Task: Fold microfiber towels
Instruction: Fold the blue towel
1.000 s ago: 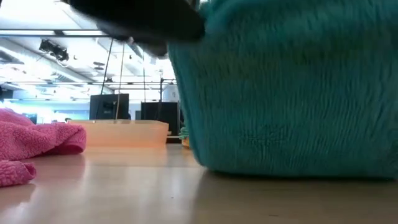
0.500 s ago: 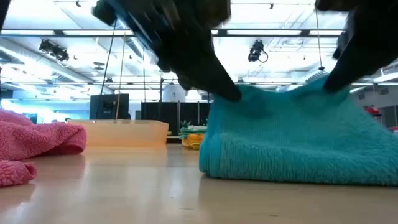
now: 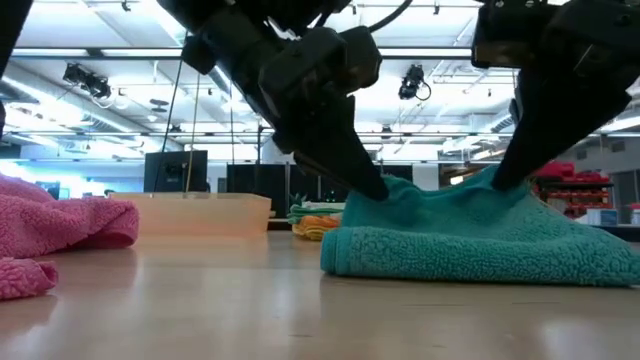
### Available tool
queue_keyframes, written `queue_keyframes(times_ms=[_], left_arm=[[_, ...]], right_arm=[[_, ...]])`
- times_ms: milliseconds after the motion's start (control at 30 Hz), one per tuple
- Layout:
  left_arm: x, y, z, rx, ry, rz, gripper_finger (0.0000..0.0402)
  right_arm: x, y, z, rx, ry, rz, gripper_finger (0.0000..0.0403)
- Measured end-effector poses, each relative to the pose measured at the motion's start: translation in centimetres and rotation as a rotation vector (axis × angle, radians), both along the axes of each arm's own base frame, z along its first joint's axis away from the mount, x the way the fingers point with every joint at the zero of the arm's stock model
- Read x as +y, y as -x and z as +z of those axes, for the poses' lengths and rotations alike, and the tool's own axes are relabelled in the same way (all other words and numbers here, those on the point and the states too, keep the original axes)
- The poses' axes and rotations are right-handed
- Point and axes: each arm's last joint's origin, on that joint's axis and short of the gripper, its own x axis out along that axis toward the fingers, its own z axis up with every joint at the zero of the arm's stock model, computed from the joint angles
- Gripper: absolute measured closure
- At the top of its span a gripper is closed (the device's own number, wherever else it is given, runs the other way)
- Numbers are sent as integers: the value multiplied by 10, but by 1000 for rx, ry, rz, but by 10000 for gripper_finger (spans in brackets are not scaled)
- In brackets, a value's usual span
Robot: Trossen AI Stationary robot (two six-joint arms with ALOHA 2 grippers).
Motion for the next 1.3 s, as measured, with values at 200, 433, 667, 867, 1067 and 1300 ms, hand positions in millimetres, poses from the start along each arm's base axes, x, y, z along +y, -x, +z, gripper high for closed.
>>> queue_keyframes(times_ms=[200, 433, 667, 867, 1067, 1300], left_arm=[[-5, 3, -2, 35, 34, -7, 354], [1, 6, -5, 84, 7, 73, 349], [3, 9, -1, 100, 3, 77, 340], [8, 19, 21, 109, -6, 98, 265], [11, 28, 55, 26, -15, 127, 199], [-6, 6, 5, -21, -54, 36, 265]], right_arm=[[-8, -4, 1, -10, 57, -11, 303], [-9, 2, 17, -75, 127, 3, 252], [14, 10, 18, -127, 76, 75, 267], [27, 10, 9, -138, 63, 105, 348], [33, 6, 7, -204, 11, 109, 395], [43, 12, -33, -298, -100, 130, 398]])
